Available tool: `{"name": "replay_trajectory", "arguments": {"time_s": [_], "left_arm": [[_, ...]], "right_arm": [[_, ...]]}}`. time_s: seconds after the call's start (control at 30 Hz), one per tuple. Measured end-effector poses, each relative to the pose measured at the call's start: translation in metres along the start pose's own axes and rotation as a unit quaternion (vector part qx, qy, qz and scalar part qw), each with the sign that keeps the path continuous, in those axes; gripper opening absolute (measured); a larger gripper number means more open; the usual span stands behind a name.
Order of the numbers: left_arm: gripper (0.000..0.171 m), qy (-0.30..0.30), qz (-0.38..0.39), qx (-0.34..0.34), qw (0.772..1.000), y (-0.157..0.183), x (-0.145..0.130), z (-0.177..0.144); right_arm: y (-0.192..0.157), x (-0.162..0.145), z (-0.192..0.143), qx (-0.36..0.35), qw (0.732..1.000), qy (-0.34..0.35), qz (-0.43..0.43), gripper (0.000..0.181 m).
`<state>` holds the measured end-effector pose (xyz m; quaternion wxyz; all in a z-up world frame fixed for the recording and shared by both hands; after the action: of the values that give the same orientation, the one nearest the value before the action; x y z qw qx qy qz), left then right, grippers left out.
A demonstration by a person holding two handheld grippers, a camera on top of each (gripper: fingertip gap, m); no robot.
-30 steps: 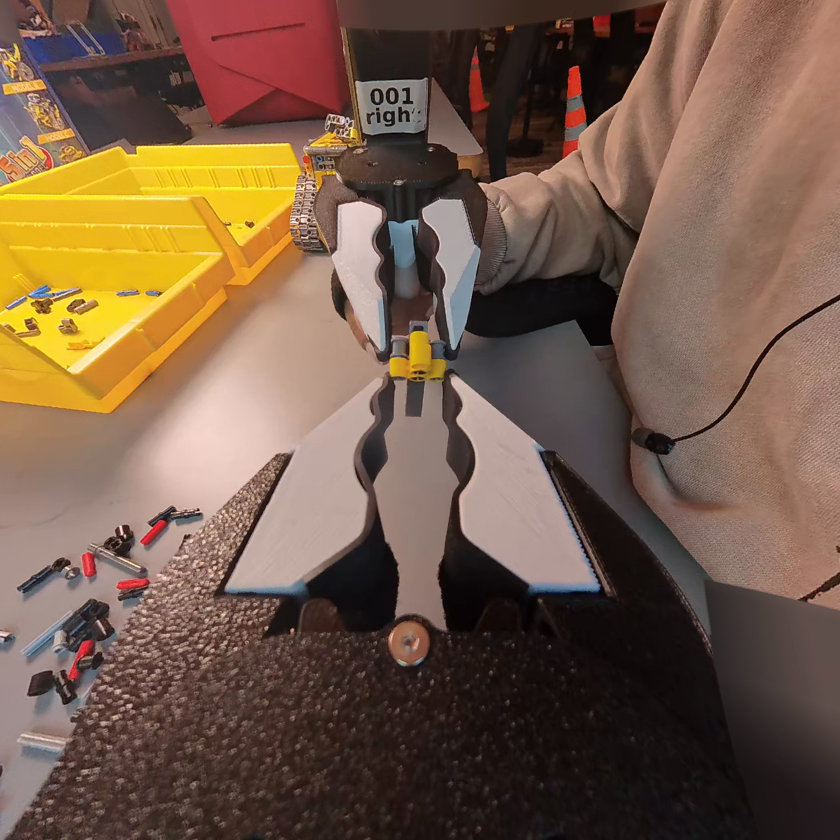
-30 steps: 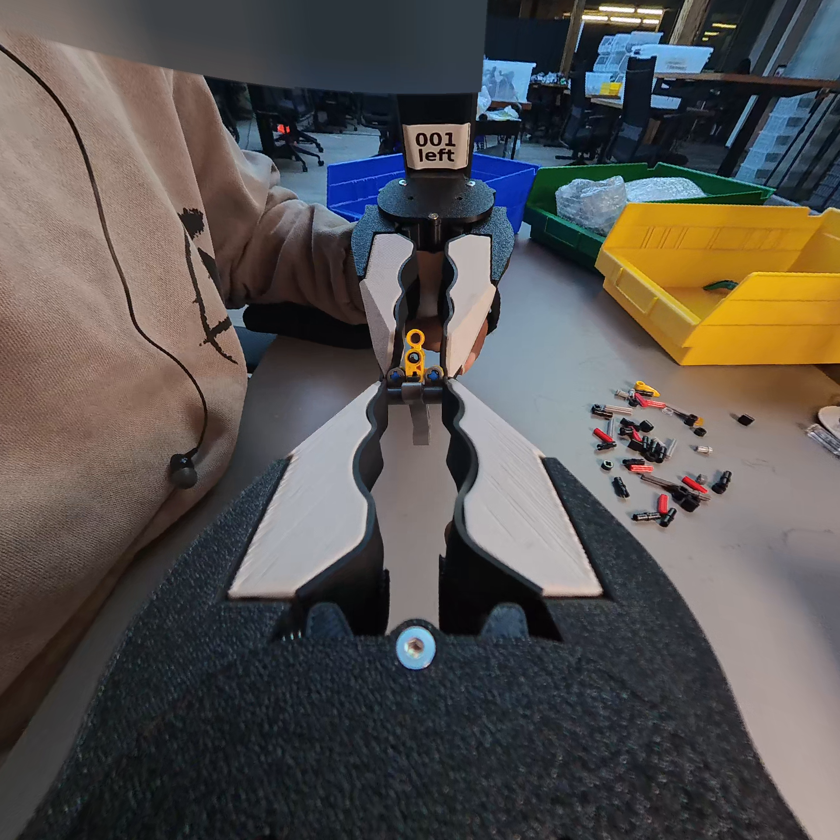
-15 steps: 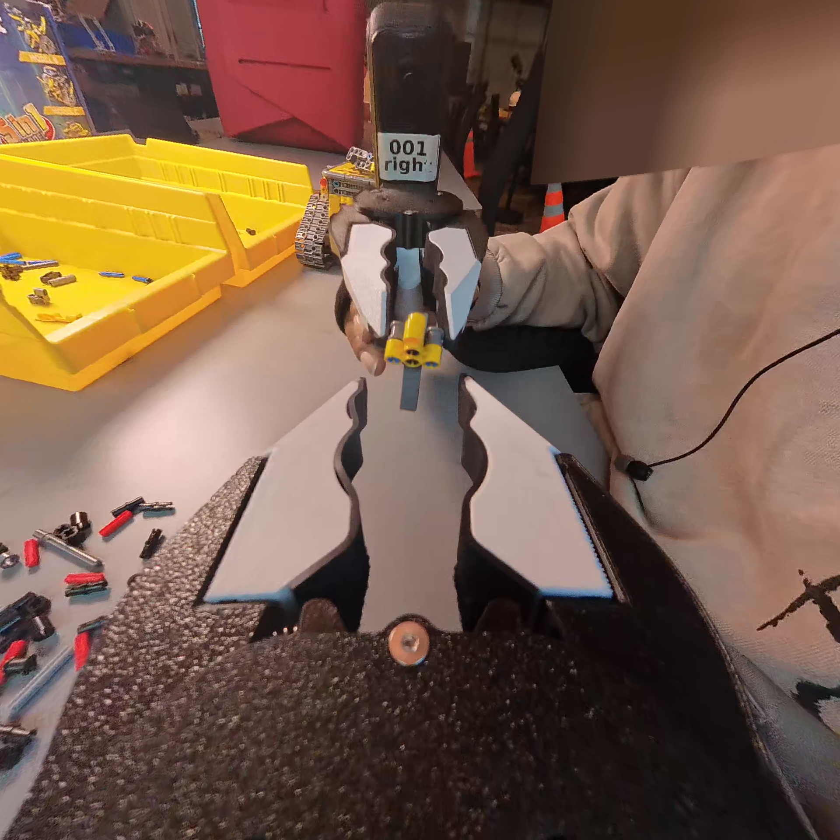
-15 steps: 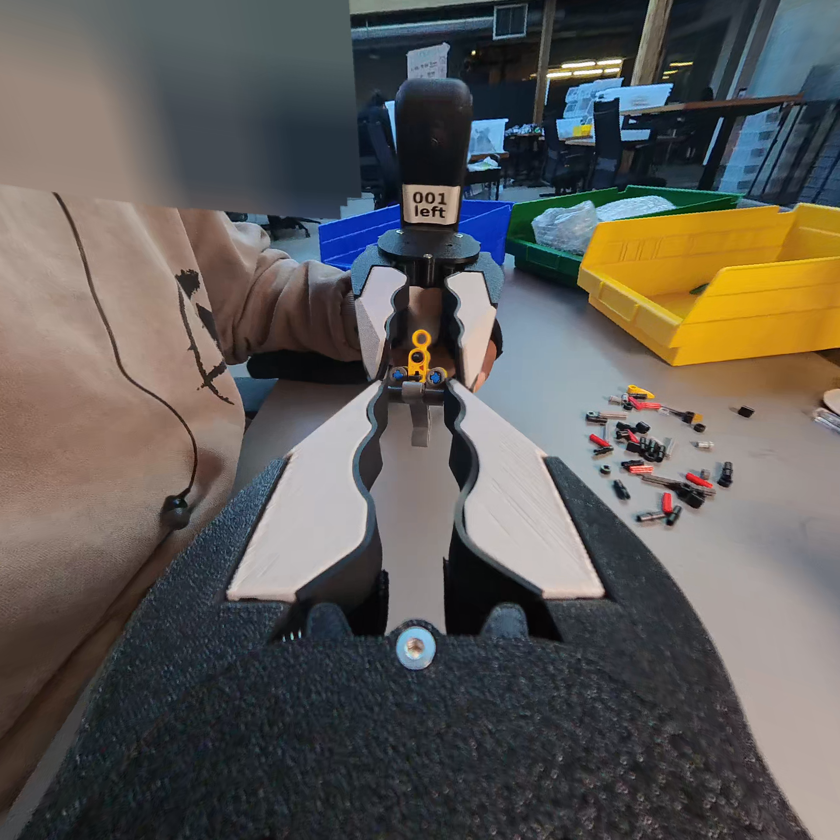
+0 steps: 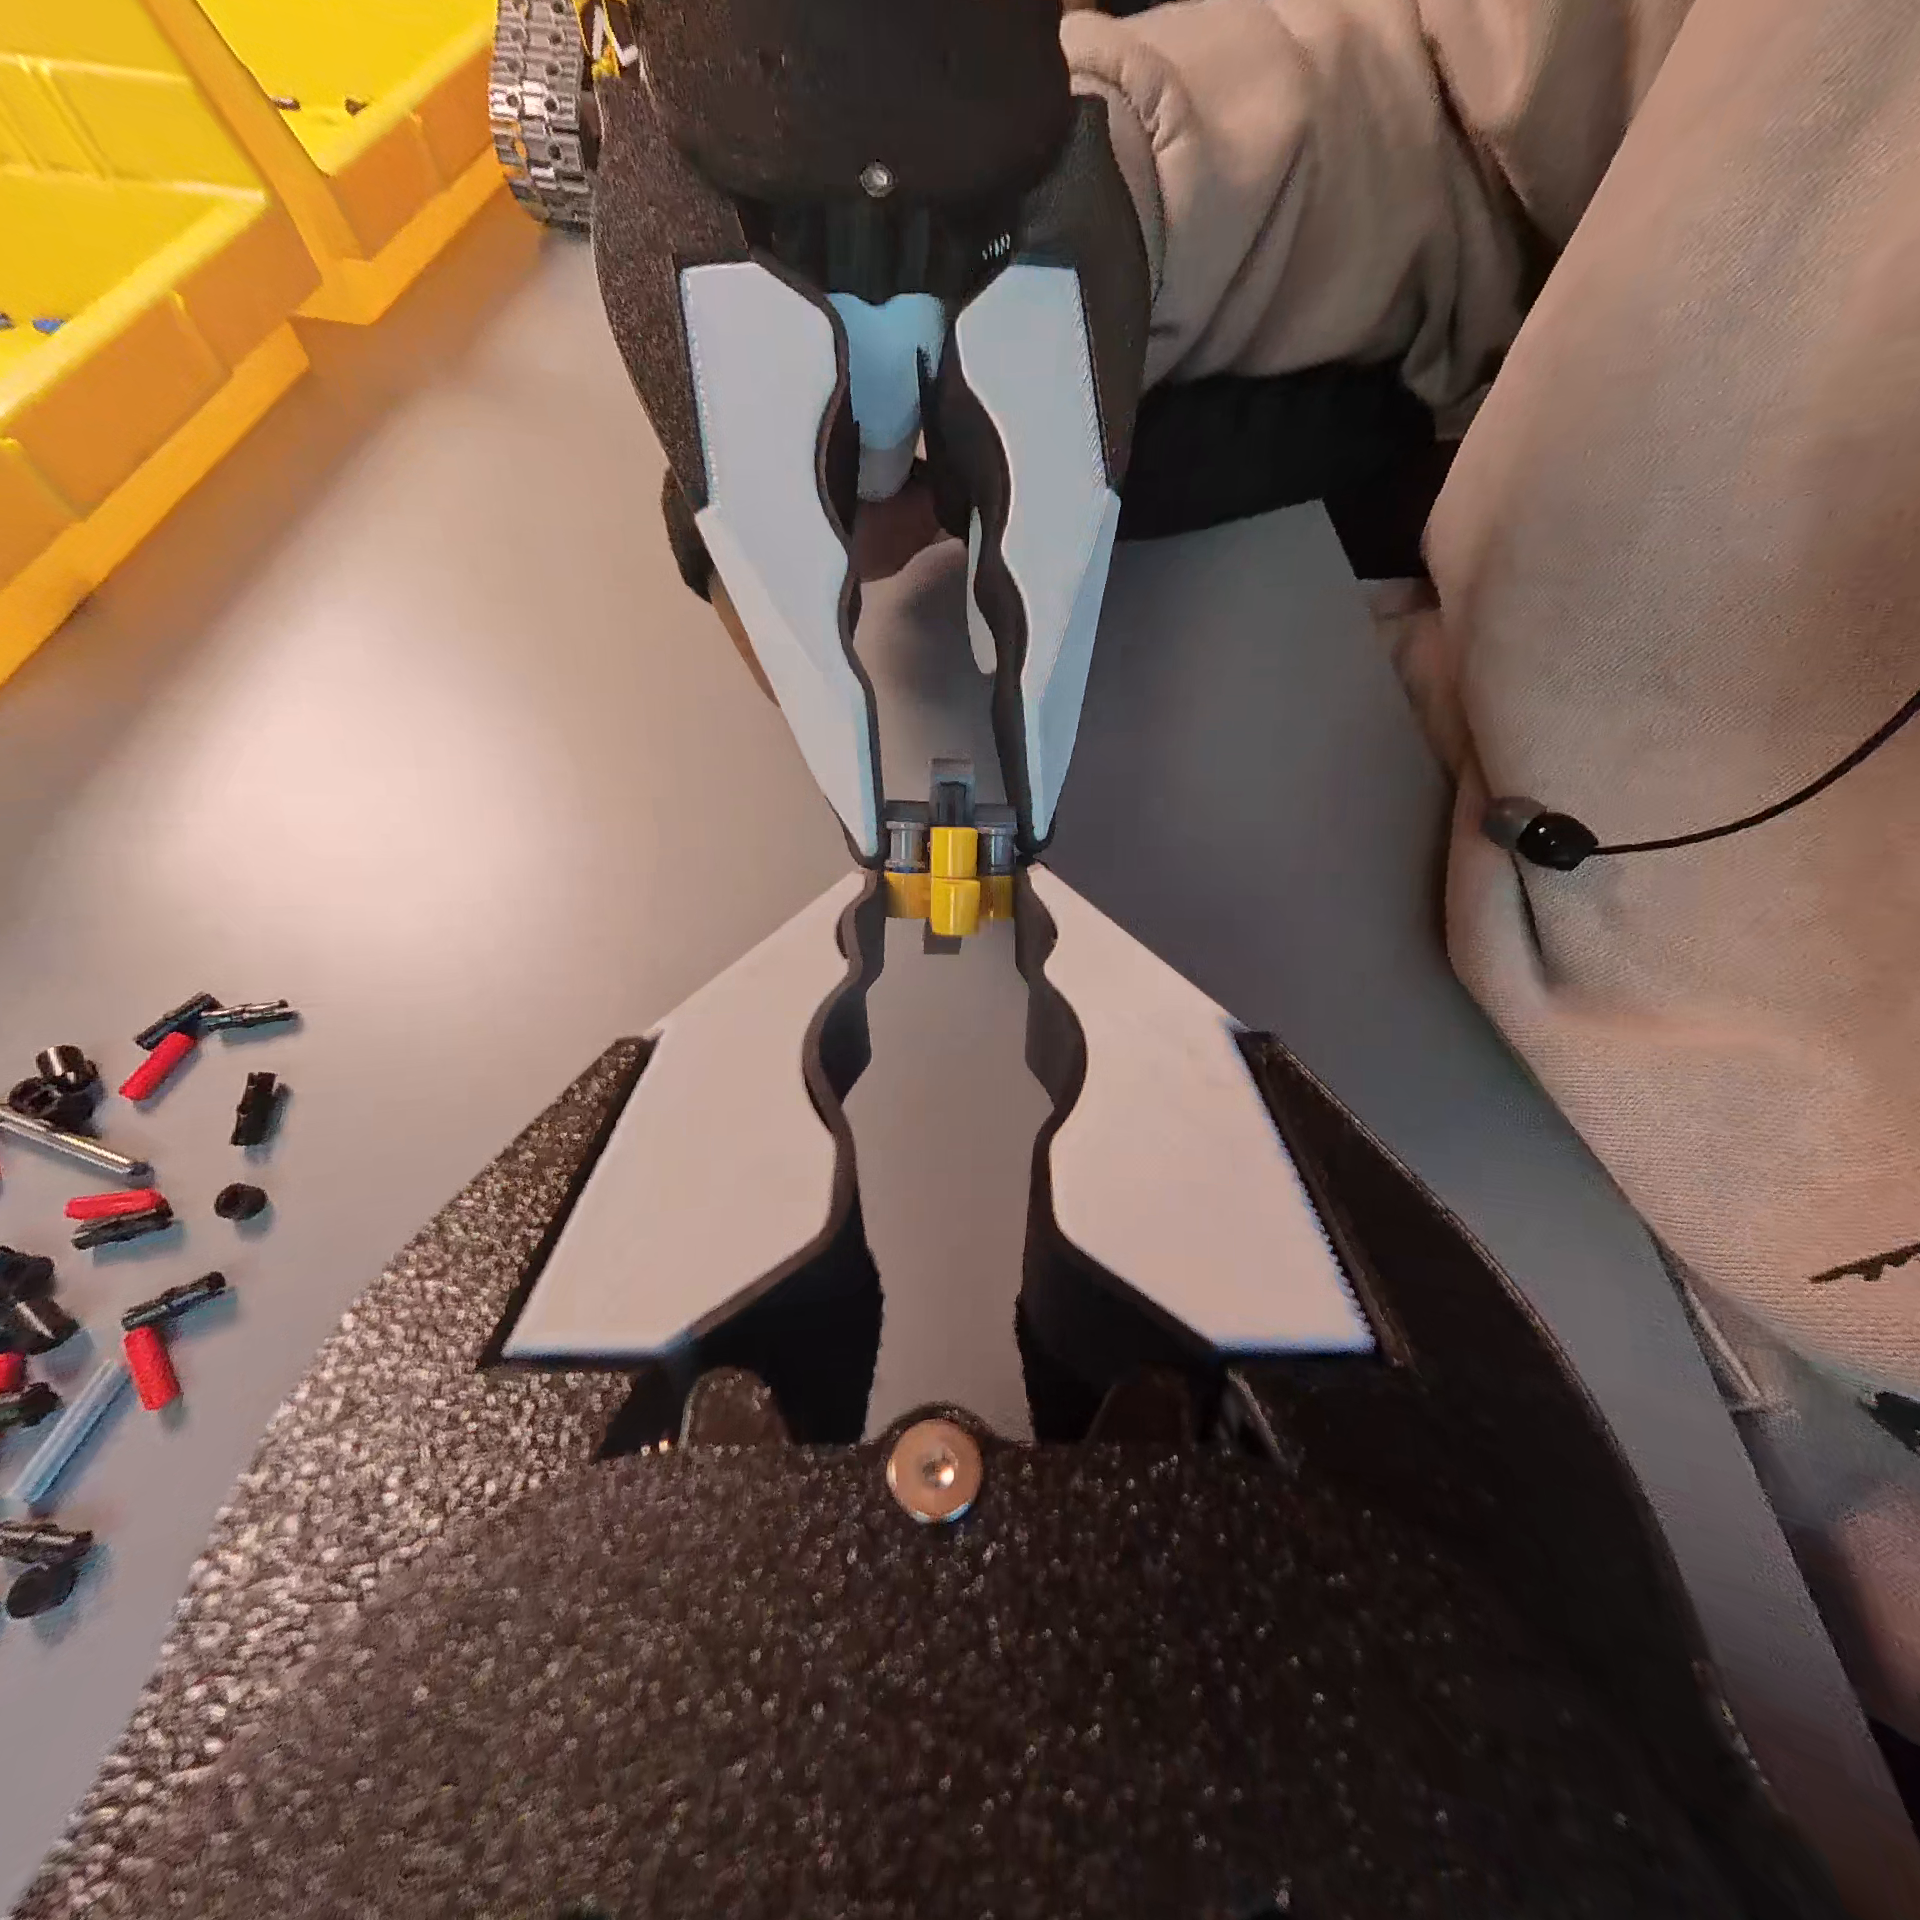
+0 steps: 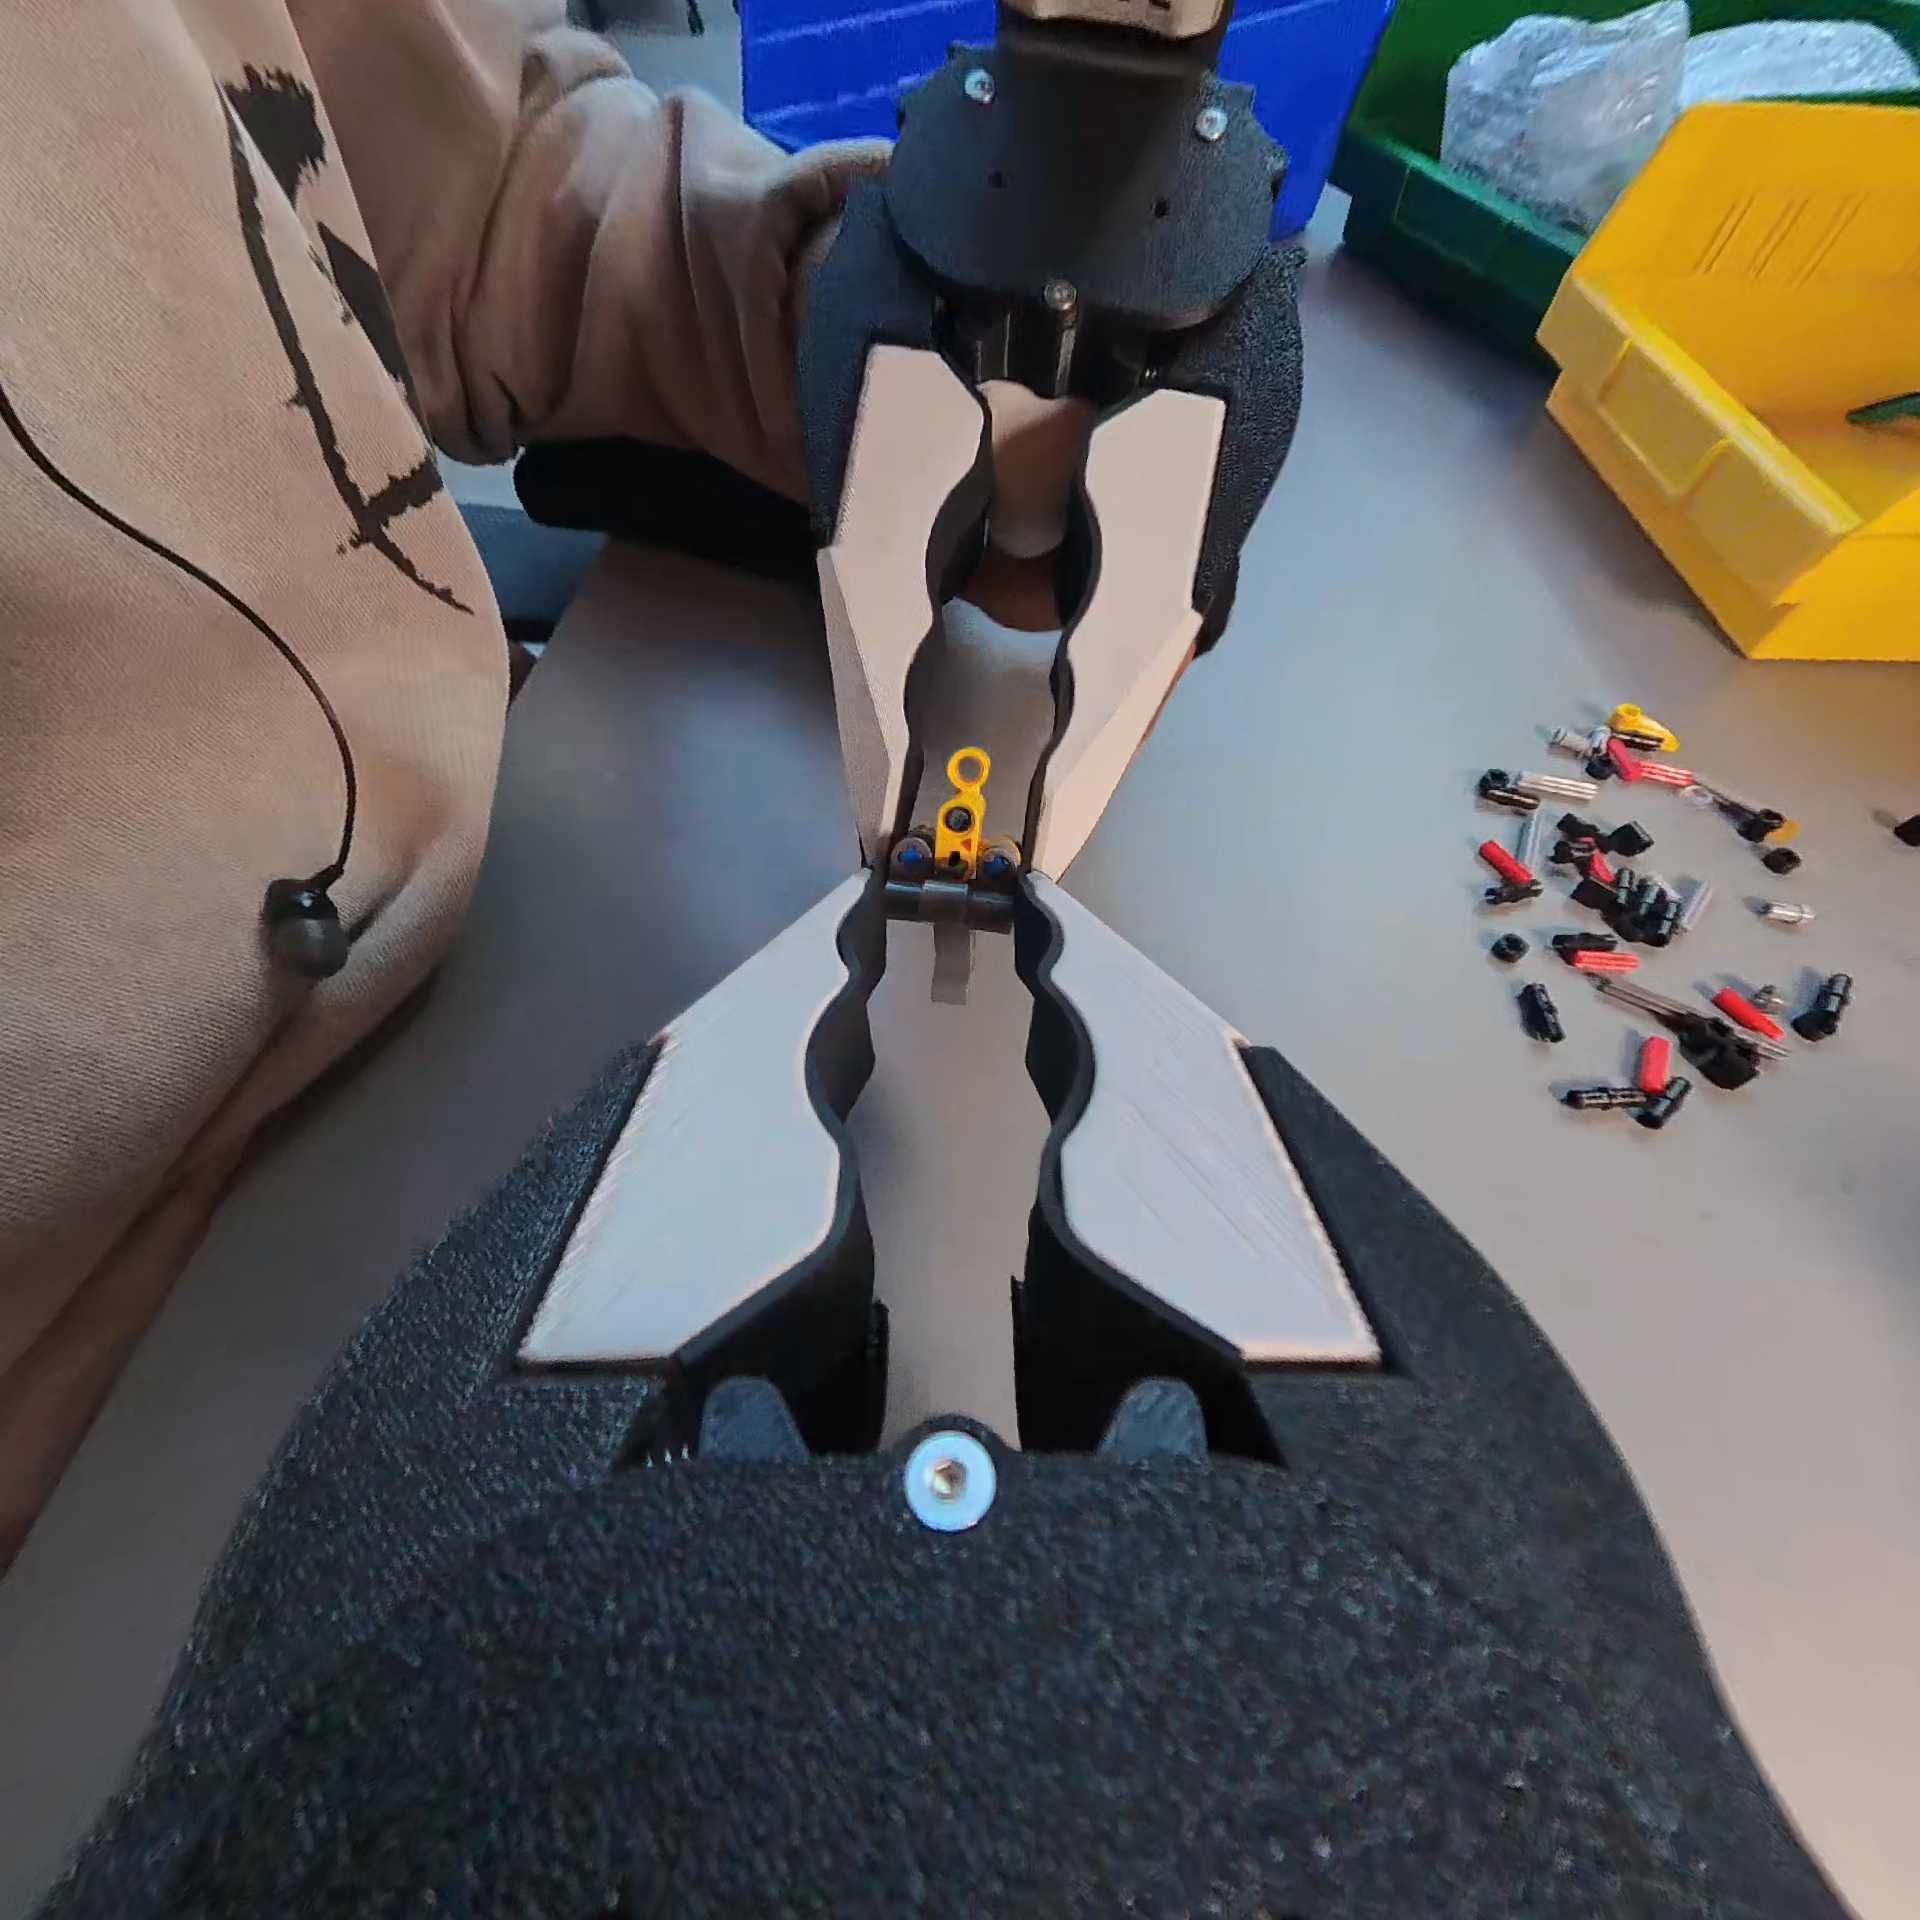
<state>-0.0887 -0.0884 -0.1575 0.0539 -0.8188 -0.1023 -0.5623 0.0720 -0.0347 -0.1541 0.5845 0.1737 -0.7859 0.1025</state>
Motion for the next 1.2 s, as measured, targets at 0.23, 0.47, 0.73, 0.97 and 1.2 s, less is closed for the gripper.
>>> {"name": "replay_trajectory", "arguments": {"time_s": [0.23,0.47,0.73,0.97,1.2], "left_arm": [[0.024,0.007,0.009,0.017,1.000,-0.003,-0.001,0.002],[0.024,0.017,0.011,0.023,1.000,-0.004,-0.002,0.004],[0.024,0.030,0.025,0.030,0.999,0.000,0.003,0.004],[0.024,0.029,0.044,0.037,0.998,0.004,0.005,0.005],[0.024,0.037,0.034,0.033,0.998,0.004,0.006,0.004]], "right_arm": [[0.004,-0.003,-0.005,-0.006,1.000,0.017,0.011,0.021],[0.004,0.000,-0.008,-0.014,1.000,0.021,-0.001,0.021],[0.001,0.007,-0.013,-0.013,0.999,0.040,0.000,0.020],[0.001,0.010,-0.014,-0.005,0.998,0.059,0.016,0.019],[0.001,0.011,-0.015,-0.003,0.997,0.072,0.026,0.020]]}}
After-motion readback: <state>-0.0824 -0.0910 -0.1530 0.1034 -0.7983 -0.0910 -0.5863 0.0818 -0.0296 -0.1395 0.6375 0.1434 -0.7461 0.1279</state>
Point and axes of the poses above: each gripper's, where its closed fingertips meet, z out along the fingers, x out of its top, y = z × x across the jaws, the point moved 10 cm from there along -z, back along the fingers, and after that the axes turned 8 degrees about y, right-handed, at the moved point
